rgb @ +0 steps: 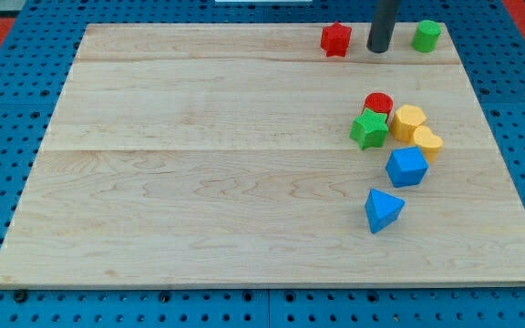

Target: Push the red star towards the center of the board

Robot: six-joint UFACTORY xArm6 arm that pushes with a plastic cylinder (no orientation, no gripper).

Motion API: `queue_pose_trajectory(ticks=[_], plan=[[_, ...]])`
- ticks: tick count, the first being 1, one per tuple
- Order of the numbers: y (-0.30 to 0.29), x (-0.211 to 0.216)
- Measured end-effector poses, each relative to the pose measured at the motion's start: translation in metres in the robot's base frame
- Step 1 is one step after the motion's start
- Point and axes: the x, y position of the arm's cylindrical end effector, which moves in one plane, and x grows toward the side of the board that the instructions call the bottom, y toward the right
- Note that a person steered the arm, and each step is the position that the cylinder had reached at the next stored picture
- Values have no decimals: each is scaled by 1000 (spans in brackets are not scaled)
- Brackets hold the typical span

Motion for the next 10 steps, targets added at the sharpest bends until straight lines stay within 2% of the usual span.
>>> queue_pose_trajectory(ticks=[1,2,3,4,6,7,8,9,10], plan=[[-45,-42],[-105,-28],[-114,23],[-129,27],[-122,-30],[-37,-13],[-66,15],[-98,12],[-111,61]])
